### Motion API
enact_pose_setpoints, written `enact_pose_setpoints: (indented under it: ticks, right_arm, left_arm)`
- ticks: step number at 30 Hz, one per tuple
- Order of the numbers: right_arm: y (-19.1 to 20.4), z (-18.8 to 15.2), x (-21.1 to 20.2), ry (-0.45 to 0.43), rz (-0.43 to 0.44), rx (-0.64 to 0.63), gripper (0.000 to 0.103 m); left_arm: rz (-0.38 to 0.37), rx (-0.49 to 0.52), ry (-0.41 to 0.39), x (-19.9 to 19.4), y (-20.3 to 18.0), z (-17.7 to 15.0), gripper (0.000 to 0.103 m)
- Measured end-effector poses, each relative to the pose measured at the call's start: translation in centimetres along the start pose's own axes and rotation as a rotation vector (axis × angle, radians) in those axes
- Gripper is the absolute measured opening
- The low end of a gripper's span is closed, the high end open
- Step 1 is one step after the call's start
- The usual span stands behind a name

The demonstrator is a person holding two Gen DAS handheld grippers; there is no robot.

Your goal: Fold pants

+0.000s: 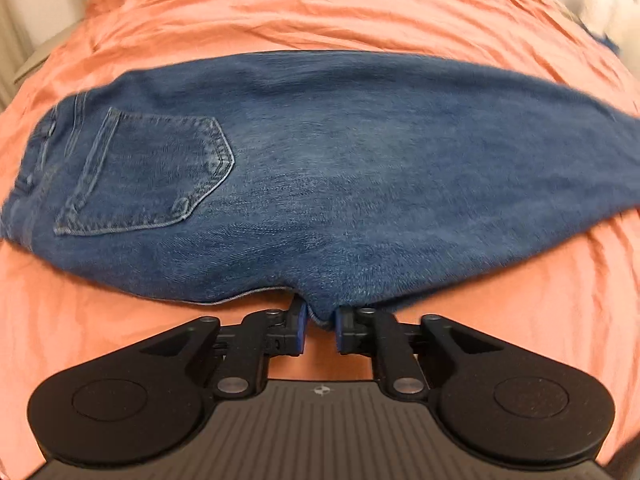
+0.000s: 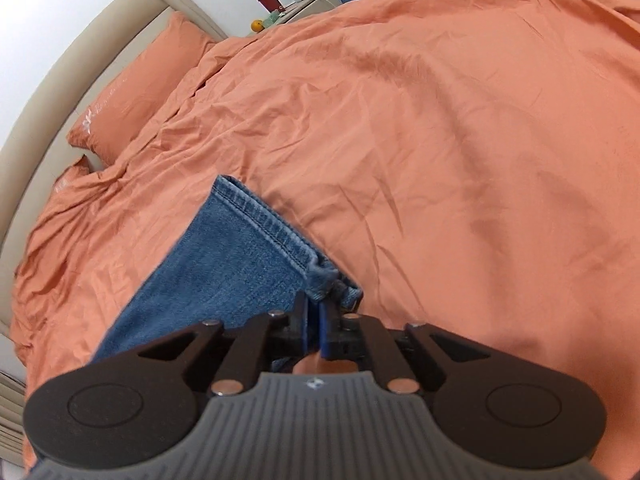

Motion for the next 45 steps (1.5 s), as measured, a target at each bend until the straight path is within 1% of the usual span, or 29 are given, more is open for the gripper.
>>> enact_pose_setpoints:
  ticks: [1,2,3,4,7,9,11,12,15,18,21,25,28,29,32,34,36,38,39,42,45]
  right_arm:
    - [-0.1,0.0,-0.4,-0.003,0.006,0.014,0.018]
    - [-0.1,-0.1,-0.8,-0.006,0.013,0.029,0.03]
    - [-0.2,-0.2,-1.1,-0.001,0.016,0.046,0.035]
    - [-0.3,-0.5,-1.3,0.006,0.024,0.062,0.037]
    - [-0.5,-1.5,-1.4,0.037,0.074,0.123,0.037]
    - [-0.7,-1.9,-1.4,0.036,0.084,0.15,0.037]
    - [-0.8,-2.0,-1.3,0.034,0.085,0.172,0.037]
    - [-0.8,-2.0,-1.2,0.032,0.083,0.176,0.037]
    - [-0.6,-1.9,-0.9,0.029,0.091,0.189,0.037]
    - [-0.7,-1.9,-0.4,0.021,0.114,0.227,0.037]
    - [-1.1,-2.1,0.4,0.006,0.139,0.275,0.034]
    - [-1.5,-2.0,1.5,-0.012,0.164,0.292,0.022]
    - [-1.7,-1.6,1.9,-0.019,0.196,0.307,0.018]
    - [-1.8,-1.2,1.9,-0.024,0.205,0.305,0.014]
    - [-1.3,-0.1,1.1,-0.031,0.203,0.217,0.005]
    - [-0.5,0.7,0.4,-0.035,0.193,0.12,0.004]
    - [0.2,1.1,0.3,-0.019,0.164,0.036,0.004]
    - [0.7,1.4,0.3,-0.01,0.145,-0.023,0.004]
    - [0.8,1.6,0.3,-0.005,0.14,-0.041,0.003]
    - [0.9,1.8,0.4,0.003,0.141,-0.072,0.003]
    - [0.9,1.7,0.5,0.011,0.138,-0.103,0.003]
  left_arm:
    - [-0.011,0.028,0.004,-0.5,-0.1,-0.1,0.021]
    - [-0.017,0.061,0.009,-1.1,-0.2,-0.3,0.022]
    - [-0.019,0.088,0.012,-1.6,-0.2,-0.5,0.024]
    - [-0.024,0.113,0.017,-2.1,-0.2,-0.6,0.026]
    - [-0.044,0.16,0.022,-3.3,-0.4,-0.1,0.026]
    - [-0.06,0.186,0.009,-4.2,-0.7,1.2,0.026]
    - [-0.059,0.22,-0.027,-5.1,-1.2,3.4,0.026]
    - [-0.07,0.238,-0.041,-5.4,-1.7,4.4,0.026]
    - [-0.113,0.282,-0.077,-5.9,-3.8,7.5,0.026]
    - [-0.173,0.318,-0.098,-5.1,-6.9,10.3,0.026]
    - [-0.257,0.367,-0.093,-3.6,-11.0,12.0,0.026]
    - [-0.302,0.438,-0.078,-0.4,-16.6,12.7,0.026]
    - [-0.326,0.486,-0.067,2.2,-20.5,12.4,0.026]
    - [-0.33,0.5,-0.066,3.2,-21.5,12.5,0.026]
    - [-0.351,0.526,-0.07,5.1,-24.2,12.3,0.026]
    - [-0.371,0.53,-0.063,6.8,-26.3,12.8,0.026]
    - [-0.389,0.536,-0.056,8.5,-28.4,13.1,0.025]
    - [-0.385,0.547,-0.073,9.8,-30.2,13.6,0.024]
    - [-0.381,0.544,-0.08,10.5,-30.9,13.9,0.021]
    - [-0.371,0.535,-0.082,12.2,-32.6,15.0,0.017]
    - [-0.359,0.53,-0.059,13.6,-33.6,15.6,0.013]
Point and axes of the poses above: each gripper's, at about its wrist camera, not at the fingertips, and x roughly the way its jaws point, y to its left, z to its top, the point moved 9 cm from there along x, roughly the way its jaws point, and after that the axes turned 12 degrees about -x, right-handed, at the moved point
